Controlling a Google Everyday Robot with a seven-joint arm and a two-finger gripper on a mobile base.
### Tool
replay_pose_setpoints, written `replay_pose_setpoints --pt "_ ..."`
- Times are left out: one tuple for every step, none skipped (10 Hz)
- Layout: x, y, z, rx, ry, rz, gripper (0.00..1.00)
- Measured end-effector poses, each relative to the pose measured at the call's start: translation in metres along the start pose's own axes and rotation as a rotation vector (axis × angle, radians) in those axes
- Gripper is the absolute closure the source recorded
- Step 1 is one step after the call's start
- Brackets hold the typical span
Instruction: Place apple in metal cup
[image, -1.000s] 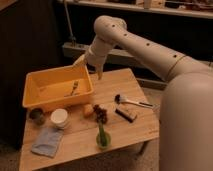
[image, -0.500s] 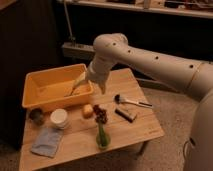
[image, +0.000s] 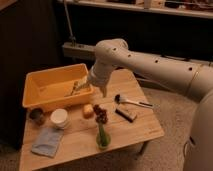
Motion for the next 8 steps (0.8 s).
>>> replay_pose_setpoints --pt "0.0 -0.002 0.006 -0.004 0.004 -0.016 0.2" --pt "0.0 -0.002 0.016 -0.011 0.007 -0.041 0.2" --pt "0.001 -0.002 0.028 -0.014 0.009 -0.064 0.2" --pt "0.005 -0.003 0.051 -0.021 0.012 -0.104 0.2" --pt "0.009 -0.005 0.066 -0.024 0.015 -0.137 0.2" --pt "0.014 -0.01 0.083 -0.021 0.008 -0.188 0.2" --pt "0.018 -0.009 0.095 -0.008 -0.006 -0.226 0.2" --pt "0.02 -0.005 0.103 0.009 -0.032 -0.253 0.2"
